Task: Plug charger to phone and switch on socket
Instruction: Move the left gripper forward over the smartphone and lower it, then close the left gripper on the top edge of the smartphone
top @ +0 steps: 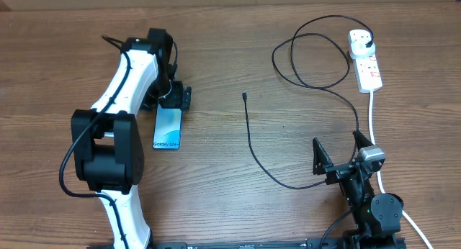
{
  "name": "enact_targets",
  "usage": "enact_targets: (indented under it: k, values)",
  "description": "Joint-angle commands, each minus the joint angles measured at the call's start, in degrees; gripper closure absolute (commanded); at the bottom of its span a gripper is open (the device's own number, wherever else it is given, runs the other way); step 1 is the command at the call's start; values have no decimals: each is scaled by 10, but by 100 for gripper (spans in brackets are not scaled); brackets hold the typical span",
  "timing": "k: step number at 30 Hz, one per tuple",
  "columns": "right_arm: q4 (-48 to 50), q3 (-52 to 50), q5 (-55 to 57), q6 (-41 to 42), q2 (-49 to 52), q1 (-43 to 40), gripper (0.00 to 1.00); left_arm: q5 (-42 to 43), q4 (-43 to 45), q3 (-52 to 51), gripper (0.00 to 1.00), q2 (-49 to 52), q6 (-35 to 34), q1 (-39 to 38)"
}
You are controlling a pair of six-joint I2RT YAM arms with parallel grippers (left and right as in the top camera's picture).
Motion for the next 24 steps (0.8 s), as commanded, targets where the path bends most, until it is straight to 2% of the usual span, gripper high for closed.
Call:
enact_targets:
  k: [1, 8, 18, 24]
  values:
    - [3, -6, 4, 1, -6, 3, 0, -8, 28, -42, 4, 5, 21, 3]
    - [3, -6, 4, 1, -6, 3, 0, -7, 73, -85, 2, 5, 27, 9]
    - [3, -6, 4, 1, -6, 3, 0, -14, 73, -88, 3, 5, 53, 33]
    - [3, -6, 4, 2, -6, 3, 0, 35, 73, -89, 3, 5, 75, 44]
